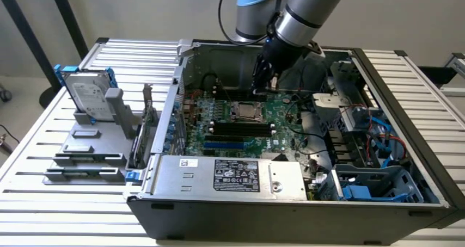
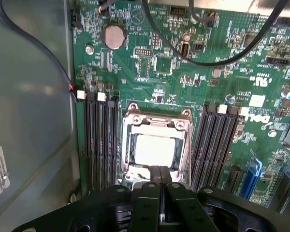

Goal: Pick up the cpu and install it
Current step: 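Close the cpu cover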

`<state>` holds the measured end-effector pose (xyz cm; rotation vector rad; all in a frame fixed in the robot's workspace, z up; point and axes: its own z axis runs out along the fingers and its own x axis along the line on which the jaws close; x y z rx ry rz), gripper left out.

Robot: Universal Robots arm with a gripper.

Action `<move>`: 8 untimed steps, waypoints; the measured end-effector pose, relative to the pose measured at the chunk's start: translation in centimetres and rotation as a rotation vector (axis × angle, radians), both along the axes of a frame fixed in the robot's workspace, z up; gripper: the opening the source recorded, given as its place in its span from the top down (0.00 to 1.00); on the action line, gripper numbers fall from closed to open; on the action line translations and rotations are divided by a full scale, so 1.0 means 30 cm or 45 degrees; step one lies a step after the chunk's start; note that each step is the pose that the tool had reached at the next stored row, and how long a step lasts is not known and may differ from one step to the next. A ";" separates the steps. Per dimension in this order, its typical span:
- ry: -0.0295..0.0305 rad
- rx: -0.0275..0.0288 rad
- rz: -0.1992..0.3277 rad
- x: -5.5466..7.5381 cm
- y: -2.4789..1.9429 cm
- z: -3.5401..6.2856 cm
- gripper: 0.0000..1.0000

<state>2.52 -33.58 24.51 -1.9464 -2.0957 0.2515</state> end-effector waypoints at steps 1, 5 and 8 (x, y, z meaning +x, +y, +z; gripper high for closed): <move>0.0032 0.0000 0.001 -0.008 0.000 -0.002 0.89; 0.0165 -0.0001 0.002 -0.046 0.000 -0.010 0.89; 0.0235 -0.0001 0.002 -0.075 0.000 -0.021 0.89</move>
